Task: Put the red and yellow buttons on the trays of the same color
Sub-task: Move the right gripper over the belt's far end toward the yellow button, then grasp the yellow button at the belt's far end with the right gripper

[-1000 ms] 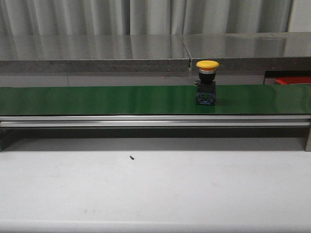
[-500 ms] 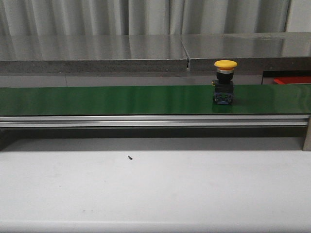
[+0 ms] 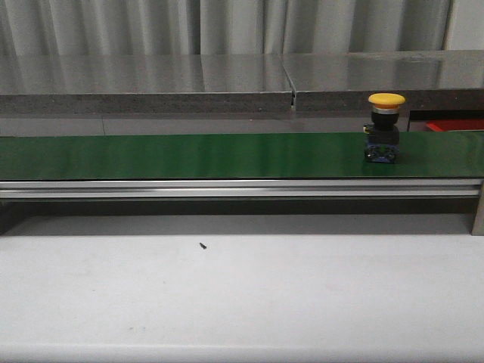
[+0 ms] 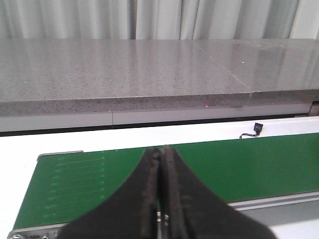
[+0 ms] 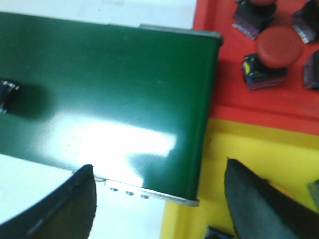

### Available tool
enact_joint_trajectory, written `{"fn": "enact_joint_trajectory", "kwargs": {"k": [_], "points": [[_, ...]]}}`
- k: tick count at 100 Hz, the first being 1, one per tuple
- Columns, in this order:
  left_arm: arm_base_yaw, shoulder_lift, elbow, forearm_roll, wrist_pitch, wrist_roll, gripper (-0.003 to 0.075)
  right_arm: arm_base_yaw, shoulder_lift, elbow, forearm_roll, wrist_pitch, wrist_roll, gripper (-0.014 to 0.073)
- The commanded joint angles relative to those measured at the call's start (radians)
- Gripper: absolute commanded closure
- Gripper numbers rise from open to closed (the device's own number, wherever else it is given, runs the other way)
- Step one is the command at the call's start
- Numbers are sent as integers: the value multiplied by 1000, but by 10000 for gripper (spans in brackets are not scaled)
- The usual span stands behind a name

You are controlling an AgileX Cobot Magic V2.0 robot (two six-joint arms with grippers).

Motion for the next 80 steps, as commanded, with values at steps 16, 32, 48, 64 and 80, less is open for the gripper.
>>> {"fn": "enact_joint_trajectory", "kwargs": {"k": [16, 32, 48, 64, 80], "points": [[-7, 4, -26, -25, -32, 0, 739, 132, -69, 100, 16, -94, -55, 55], [-7, 4, -26, -25, -32, 0, 739, 207, -69, 140, 15, -160, -55, 55], [-7, 4, -26, -25, -32, 0, 739, 265, -68, 141, 15, -243, -55, 55], [-7, 4, -26, -25, -32, 0, 739, 305, -64, 141, 16, -314, -55, 55], [-7, 4, -26, -25, -32, 0, 739, 311, -46, 140, 32, -387, -55, 55]]}}
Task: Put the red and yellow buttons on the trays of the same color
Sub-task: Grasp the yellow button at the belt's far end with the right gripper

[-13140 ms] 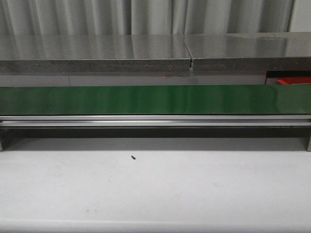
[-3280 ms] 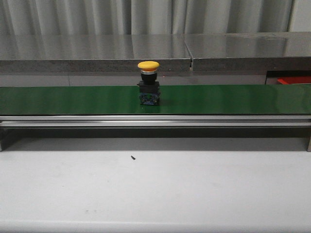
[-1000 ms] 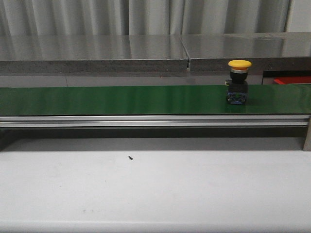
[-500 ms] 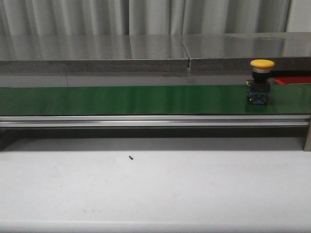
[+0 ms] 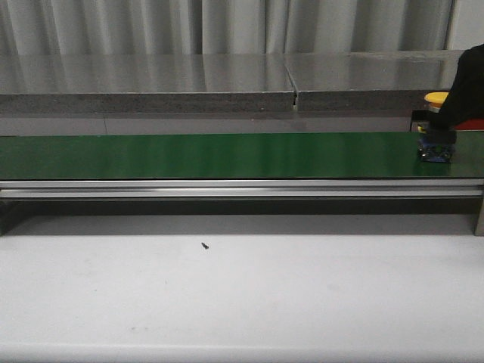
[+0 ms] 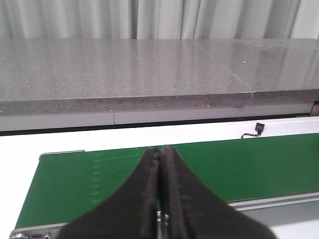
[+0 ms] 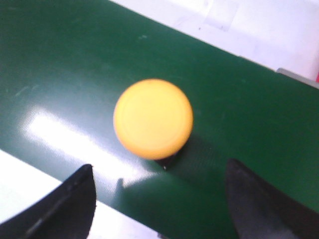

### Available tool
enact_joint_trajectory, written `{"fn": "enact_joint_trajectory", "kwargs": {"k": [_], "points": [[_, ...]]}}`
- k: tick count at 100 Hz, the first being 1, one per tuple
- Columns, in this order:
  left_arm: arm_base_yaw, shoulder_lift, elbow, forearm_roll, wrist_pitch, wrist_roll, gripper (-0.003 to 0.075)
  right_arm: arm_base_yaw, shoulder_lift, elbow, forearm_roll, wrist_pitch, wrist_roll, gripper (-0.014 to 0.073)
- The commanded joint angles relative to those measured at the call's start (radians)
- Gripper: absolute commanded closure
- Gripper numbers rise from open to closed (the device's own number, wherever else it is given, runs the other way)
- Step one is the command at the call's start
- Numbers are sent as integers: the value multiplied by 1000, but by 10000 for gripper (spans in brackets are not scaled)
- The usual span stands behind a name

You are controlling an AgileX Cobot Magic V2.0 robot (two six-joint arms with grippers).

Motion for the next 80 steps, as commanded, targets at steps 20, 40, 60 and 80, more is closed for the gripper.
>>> {"fn": "enact_joint_trajectory", "kwargs": {"k": [20, 40, 60, 80], "points": [[-7, 4, -27, -25, -32, 0, 739, 1, 19, -46, 34, -104, -9, 62], [-7, 4, -27, -25, -32, 0, 739, 1, 57, -71, 54, -129, -9, 200], [-7, 4, -27, -25, -32, 0, 739, 1, 65, -75, 57, -118, -9, 412], [-7, 4, -27, -25, -32, 0, 739, -5, 33, -76, 57, -90, 2, 557]]}}
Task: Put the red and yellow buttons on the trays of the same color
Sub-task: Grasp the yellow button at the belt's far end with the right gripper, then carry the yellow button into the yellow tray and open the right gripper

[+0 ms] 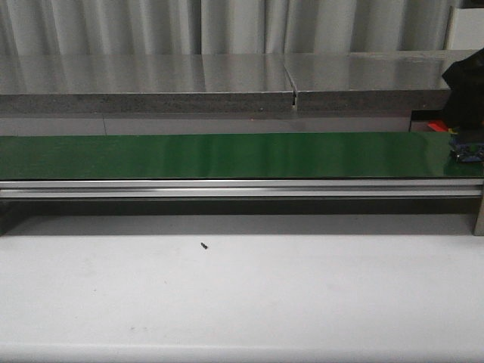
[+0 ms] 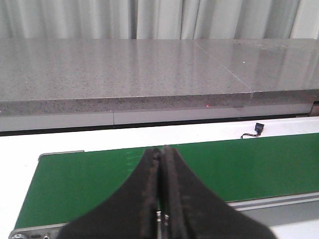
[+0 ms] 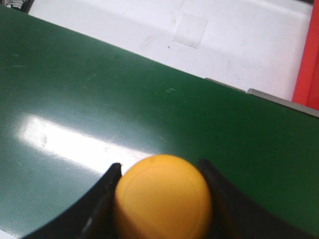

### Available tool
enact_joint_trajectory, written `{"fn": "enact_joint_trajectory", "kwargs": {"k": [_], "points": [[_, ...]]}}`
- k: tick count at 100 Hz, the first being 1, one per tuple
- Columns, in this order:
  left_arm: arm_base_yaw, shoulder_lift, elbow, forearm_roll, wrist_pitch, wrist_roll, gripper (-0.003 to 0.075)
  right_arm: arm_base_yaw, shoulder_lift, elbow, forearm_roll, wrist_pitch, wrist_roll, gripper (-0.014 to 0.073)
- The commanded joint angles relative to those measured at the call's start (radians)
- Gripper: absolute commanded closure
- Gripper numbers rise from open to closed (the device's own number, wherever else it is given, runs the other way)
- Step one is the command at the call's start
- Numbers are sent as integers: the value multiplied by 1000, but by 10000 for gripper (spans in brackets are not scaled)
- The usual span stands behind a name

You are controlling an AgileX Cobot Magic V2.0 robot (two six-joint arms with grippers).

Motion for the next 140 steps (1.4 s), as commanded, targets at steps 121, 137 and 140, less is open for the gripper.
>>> {"fn": "enact_joint_trajectory", "kwargs": {"k": [121, 137, 140], "points": [[-7, 4, -27, -25, -32, 0, 739, -643, -206, 168, 105, -43, 87, 557], [-7, 4, -27, -25, -32, 0, 739, -634, -138, 168, 166, -48, 18, 557], [-7, 4, -27, -25, -32, 0, 739, -634, -130, 168, 181, -52, 3, 557]]}}
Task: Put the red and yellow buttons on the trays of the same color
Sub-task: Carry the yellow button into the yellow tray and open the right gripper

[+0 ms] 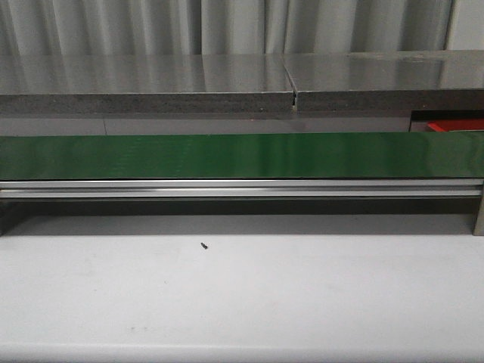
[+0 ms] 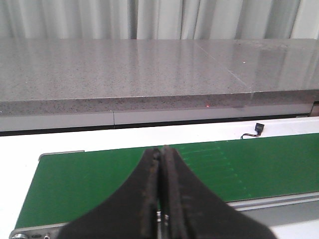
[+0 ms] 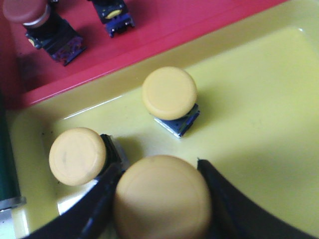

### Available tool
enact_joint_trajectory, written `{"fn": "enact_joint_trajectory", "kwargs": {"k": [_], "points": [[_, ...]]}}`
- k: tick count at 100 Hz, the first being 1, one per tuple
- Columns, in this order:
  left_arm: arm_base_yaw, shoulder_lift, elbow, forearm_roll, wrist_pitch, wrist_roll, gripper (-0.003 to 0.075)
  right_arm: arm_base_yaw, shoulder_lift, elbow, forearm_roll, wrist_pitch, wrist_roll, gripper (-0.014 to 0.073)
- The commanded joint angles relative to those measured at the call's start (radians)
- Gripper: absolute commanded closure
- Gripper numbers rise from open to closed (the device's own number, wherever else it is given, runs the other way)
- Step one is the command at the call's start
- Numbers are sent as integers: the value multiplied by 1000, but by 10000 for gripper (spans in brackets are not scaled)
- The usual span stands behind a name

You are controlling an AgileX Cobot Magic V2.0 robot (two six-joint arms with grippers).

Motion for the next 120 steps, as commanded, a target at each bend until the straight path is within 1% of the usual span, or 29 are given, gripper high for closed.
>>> {"fn": "enact_joint_trajectory", "kwargs": {"k": [1, 12, 31, 54, 96, 105, 110, 120], "points": [[-7, 4, -27, -25, -30, 0, 739, 0, -7, -20, 68, -48, -56, 557], [-7, 4, -27, -25, -30, 0, 739, 0, 15, -20, 115, -62, -112, 557], [-7, 4, -27, -25, -30, 0, 739, 1, 48, -20, 161, -76, -164, 557], [-7, 4, -27, -25, -30, 0, 739, 23, 108, -20, 162, -79, -169, 557], [-7, 4, -27, -25, -30, 0, 739, 28, 135, -20, 162, -77, -174, 552], [-7, 4, -27, -25, -30, 0, 739, 28, 135, -20, 162, -73, -174, 498], [-7, 4, -27, -25, -30, 0, 739, 28, 135, -20, 162, -71, -174, 440], [-7, 4, -27, -25, -30, 0, 739, 28, 135, -20, 162, -67, -174, 289]]}}
